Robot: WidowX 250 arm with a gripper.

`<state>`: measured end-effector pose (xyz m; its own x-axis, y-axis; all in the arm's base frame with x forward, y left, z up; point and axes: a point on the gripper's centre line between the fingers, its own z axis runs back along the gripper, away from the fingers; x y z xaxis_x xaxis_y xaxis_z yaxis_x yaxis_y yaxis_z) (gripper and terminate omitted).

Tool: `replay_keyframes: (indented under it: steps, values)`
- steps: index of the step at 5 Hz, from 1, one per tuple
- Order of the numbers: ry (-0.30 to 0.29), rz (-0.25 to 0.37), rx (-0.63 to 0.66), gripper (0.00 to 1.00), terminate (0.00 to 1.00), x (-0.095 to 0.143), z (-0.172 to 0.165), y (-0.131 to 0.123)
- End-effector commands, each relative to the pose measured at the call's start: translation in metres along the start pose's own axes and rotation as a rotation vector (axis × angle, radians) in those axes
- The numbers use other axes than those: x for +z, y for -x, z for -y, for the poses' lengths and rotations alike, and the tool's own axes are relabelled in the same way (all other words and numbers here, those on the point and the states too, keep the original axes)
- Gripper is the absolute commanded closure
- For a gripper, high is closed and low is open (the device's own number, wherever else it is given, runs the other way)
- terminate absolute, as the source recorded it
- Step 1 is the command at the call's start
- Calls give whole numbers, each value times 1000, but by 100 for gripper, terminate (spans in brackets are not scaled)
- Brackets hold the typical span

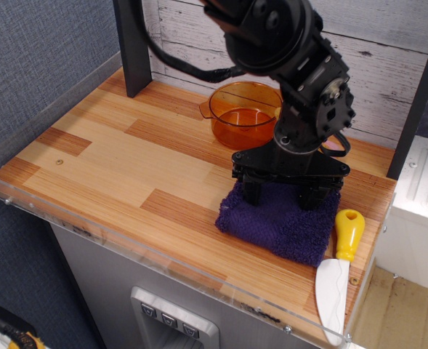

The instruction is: Moves the black cloth next to the knife.

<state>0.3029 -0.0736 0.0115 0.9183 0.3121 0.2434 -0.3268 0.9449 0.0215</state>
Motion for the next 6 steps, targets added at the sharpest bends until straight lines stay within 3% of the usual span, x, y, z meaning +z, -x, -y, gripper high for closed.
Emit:
replay_keyframes:
  steps: [1,2,3,4,6]
  values:
    - [258,332,28,0,0,66,-22,-15]
    - [323,573,51,0,0,104,-34,-20]
    - [319,735,61,0,0,119,-44,-14]
    - [146,805,143,0,0,125,-53,-9]
    - [146,805,143,0,0,125,-53,-9]
